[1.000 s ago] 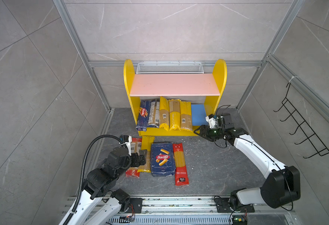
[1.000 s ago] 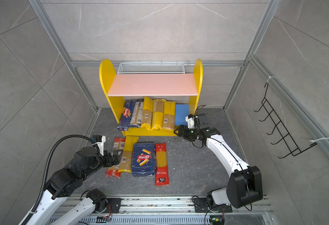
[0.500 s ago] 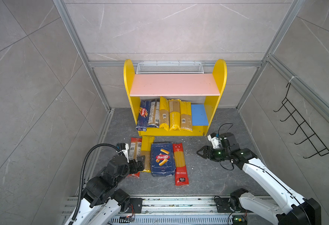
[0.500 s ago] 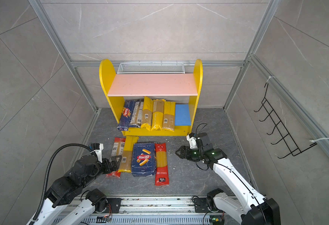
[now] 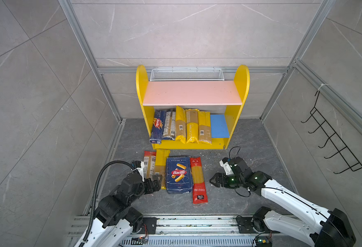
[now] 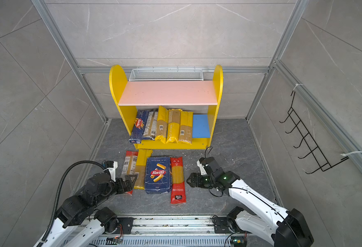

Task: Place and organize the pasta boxes and bags onto the shelf
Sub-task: 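Lower the right gripper onto the red spaghetti bag beside the Rigatoni box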

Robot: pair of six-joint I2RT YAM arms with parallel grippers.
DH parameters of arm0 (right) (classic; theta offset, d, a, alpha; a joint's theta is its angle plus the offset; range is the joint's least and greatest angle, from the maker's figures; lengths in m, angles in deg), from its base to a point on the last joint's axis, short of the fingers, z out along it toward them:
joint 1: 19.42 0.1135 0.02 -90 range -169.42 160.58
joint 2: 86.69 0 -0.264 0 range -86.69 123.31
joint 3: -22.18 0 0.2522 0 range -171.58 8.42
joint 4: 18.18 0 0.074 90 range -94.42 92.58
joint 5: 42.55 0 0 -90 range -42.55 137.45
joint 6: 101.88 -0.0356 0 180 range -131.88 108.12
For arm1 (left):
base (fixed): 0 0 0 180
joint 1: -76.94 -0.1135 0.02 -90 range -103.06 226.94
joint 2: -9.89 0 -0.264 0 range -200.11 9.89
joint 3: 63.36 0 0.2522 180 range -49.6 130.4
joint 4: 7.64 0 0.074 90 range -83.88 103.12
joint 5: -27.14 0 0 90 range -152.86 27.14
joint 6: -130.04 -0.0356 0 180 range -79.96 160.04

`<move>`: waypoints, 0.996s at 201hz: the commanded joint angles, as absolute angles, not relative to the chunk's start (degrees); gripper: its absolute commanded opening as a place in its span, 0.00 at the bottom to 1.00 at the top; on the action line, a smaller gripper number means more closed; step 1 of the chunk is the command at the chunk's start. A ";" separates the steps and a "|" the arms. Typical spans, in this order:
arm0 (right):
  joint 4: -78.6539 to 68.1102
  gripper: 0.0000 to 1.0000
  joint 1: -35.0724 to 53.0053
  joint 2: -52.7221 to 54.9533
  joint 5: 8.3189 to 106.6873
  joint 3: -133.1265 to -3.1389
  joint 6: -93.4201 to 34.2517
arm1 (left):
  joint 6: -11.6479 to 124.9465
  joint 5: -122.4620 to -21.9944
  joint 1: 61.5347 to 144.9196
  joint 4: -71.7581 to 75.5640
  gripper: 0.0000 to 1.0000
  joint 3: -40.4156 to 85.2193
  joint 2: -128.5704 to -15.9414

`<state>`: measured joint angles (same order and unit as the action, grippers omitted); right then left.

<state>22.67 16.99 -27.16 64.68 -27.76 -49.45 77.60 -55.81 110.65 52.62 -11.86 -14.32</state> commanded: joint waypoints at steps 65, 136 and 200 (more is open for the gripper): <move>15.01 0.84 24.68 -12.48 57.05 -29.47 -50.56 | 77.97 -54.39 110.34 40.90 1.00 -15.06 -25.50; 11.17 0.84 29.07 -3.02 56.72 -33.77 -50.44 | 76.73 -56.49 110.34 28.97 1.00 -12.14 -41.60; 15.30 0.84 38.00 4.29 46.57 -39.44 -53.33 | 76.35 -57.98 110.33 26.15 1.00 -15.18 -40.28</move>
